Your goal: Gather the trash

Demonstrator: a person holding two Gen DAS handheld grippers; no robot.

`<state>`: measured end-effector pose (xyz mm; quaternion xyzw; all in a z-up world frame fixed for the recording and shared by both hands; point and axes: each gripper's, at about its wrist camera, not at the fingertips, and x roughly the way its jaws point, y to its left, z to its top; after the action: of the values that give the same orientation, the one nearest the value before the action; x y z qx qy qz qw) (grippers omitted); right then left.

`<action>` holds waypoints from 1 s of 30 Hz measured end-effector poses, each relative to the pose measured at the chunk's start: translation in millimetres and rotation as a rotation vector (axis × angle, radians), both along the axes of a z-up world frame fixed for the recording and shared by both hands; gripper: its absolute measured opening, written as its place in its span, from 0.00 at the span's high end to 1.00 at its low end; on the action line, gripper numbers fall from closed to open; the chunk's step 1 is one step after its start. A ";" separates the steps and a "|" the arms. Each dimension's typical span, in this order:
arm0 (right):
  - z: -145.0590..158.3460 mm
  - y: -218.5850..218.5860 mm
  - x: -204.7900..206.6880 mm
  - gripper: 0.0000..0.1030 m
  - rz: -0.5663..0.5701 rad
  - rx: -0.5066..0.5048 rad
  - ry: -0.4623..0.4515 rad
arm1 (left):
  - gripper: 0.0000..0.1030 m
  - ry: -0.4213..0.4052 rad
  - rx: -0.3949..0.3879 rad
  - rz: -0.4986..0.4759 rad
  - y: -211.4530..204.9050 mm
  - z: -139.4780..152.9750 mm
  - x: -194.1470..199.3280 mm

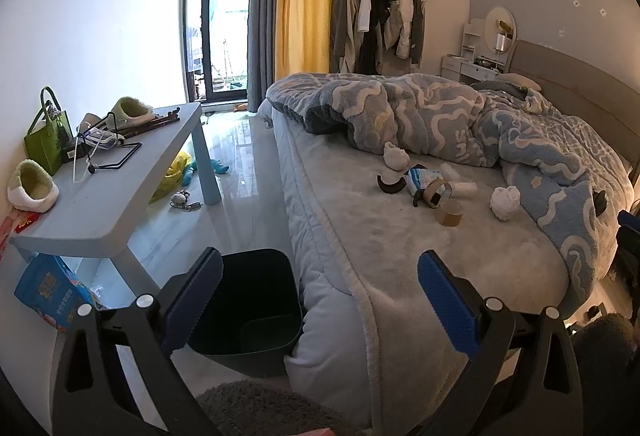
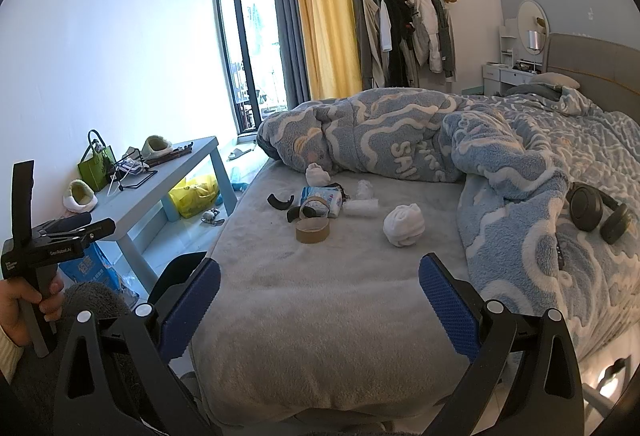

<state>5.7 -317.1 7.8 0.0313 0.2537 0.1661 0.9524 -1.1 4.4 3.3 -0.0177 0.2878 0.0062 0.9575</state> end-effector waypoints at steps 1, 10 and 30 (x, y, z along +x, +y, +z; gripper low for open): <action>0.0 0.0 0.0 0.03 0.000 -0.001 0.000 | 0.03 -0.002 0.000 0.001 -0.1 0.2 -0.4; 0.5 0.5 0.4 0.03 0.002 -0.010 -0.001 | 0.03 0.006 0.000 0.012 1.8 1.3 0.0; -0.6 2.5 0.0 0.03 0.002 -0.013 -0.002 | 0.03 0.009 0.017 0.069 8.1 0.5 -1.4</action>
<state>5.7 -314.6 7.3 0.0244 0.2539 0.1655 0.9526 -2.5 12.4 3.9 -0.0195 0.2912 0.0417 0.9556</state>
